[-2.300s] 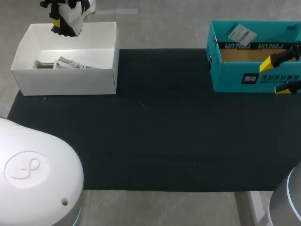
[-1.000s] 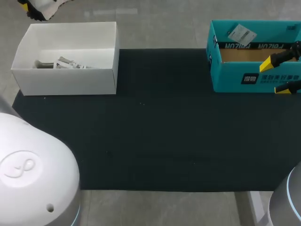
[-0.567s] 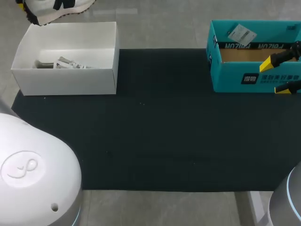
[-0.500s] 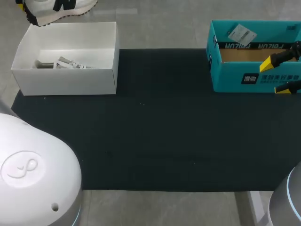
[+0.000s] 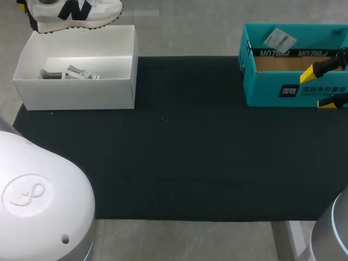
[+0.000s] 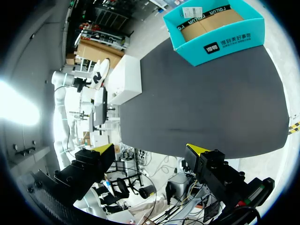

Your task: Take the shoe out of the shoebox, open the shoe tongue, remove and reinsert the insole, then place the shoe into the shoebox

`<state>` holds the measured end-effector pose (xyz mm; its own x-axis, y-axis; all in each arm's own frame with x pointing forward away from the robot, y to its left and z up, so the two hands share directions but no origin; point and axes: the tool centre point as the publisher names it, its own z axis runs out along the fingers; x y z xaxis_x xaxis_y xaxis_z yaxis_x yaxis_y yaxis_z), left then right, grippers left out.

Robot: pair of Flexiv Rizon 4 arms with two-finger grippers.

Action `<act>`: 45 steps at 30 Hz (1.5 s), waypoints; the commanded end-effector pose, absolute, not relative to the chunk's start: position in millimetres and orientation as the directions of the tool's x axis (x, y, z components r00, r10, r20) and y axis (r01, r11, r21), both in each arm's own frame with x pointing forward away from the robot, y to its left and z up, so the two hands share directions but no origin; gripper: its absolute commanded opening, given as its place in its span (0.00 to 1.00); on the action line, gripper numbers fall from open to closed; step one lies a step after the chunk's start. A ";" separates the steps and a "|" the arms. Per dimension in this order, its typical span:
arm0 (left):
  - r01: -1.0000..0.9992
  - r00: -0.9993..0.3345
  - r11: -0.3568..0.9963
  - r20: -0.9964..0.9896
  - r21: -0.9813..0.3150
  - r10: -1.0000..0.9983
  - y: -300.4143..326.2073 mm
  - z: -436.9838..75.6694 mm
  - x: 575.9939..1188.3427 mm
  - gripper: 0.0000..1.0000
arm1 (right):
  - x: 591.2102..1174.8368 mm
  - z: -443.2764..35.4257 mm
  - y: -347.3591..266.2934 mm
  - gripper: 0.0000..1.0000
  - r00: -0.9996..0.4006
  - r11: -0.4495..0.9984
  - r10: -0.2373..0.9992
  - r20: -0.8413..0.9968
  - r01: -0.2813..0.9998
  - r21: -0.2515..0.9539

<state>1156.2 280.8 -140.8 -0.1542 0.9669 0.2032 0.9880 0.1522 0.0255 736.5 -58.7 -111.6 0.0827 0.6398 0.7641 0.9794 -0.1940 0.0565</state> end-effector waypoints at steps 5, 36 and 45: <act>0.993 -0.118 0.119 0.201 0.010 0.972 283.9 -137.5 1159.0 0.00 | 736.1 -112.3 -58.4 1.00 0.084 -0.196 0.641 0.763 0.979 0.057; 0.982 0.144 -0.147 0.036 0.120 0.989 307.9 -213.6 1194.2 0.00 | 736.1 -112.3 -58.4 1.00 0.084 -0.196 0.641 0.763 0.979 0.057; 0.964 0.227 -0.244 0.153 0.102 0.962 306.7 -259.7 1197.2 0.00 | 736.1 -112.3 -58.4 1.00 0.084 -0.196 0.641 0.763 0.979 0.057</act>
